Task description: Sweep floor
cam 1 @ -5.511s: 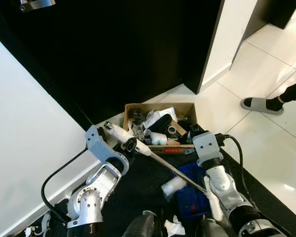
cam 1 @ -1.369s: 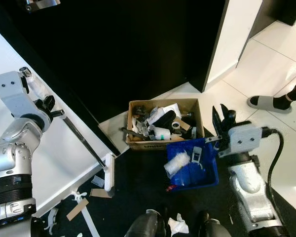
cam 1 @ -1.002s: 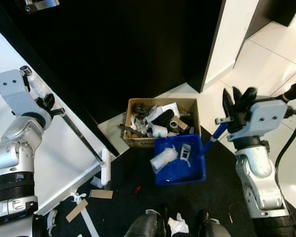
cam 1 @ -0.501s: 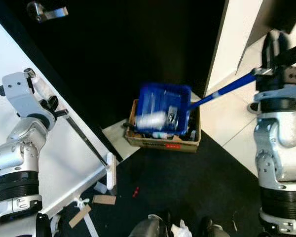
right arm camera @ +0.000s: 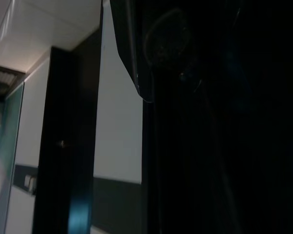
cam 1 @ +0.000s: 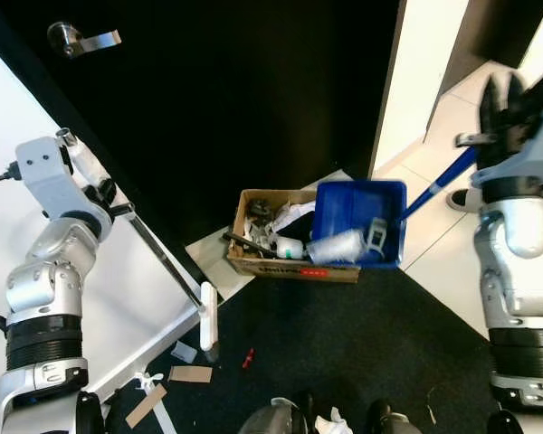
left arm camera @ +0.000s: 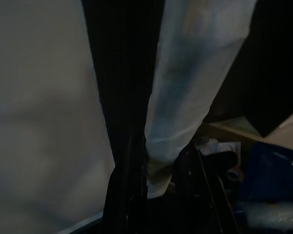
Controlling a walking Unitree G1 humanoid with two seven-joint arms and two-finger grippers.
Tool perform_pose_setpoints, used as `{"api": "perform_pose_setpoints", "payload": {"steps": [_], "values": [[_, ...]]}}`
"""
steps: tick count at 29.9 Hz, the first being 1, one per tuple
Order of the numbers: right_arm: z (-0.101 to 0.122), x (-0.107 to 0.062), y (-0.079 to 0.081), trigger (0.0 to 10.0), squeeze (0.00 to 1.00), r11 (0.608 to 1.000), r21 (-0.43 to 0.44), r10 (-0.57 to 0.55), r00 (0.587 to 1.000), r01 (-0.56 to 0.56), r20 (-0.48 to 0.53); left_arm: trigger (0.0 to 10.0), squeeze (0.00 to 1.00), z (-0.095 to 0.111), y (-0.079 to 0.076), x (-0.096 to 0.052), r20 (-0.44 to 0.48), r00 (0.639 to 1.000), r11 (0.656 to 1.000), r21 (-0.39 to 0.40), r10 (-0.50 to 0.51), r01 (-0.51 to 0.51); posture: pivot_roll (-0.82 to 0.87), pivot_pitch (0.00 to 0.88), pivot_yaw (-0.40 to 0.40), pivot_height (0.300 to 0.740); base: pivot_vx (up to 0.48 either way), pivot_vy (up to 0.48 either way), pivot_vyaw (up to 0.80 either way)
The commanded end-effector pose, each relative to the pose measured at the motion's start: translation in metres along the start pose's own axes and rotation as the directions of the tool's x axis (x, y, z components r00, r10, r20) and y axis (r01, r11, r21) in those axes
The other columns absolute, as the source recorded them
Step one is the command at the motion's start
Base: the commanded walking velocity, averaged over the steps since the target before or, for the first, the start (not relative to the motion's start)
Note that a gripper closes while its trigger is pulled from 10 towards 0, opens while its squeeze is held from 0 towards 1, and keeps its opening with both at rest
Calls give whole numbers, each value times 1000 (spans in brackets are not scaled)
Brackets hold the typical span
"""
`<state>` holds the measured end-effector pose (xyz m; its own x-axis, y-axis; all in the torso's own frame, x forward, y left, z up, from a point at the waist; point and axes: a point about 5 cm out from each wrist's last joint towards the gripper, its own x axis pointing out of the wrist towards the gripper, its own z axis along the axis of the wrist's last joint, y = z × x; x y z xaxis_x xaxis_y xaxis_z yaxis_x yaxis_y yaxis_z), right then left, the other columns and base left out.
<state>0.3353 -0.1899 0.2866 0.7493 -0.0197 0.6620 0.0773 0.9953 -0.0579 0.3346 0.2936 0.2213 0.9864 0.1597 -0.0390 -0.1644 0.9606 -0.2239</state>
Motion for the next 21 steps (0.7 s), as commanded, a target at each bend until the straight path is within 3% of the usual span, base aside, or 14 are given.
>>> {"api": "perform_pose_setpoints", "payload": {"steps": [1, 12, 21], "values": [[16, 8, 6, 10000, 0, 1000, 6, 2, 992, -3, 126, 10000, 0, 3, 1, -5, 26, 1000, 1000, 8, 7, -7, 86, 199, 144, 740, 0, 0, 0], [11, 31, 6, 10000, 0, 996, -83, -18, 981, 35, 194, 10000, 0, -2, 3, -15, 9, 1000, 1000, 10, 17, -17, 119, 216, 138, 740, 0, 0, 0], [7, 49, 39, 10000, 0, 967, -215, 186, 956, -137, 226, 10000, 0, -8, -2, -29, -7, 1000, 1000, 2, 12, -12, 169, 255, 102, 740, 0, 0, 0]]}}
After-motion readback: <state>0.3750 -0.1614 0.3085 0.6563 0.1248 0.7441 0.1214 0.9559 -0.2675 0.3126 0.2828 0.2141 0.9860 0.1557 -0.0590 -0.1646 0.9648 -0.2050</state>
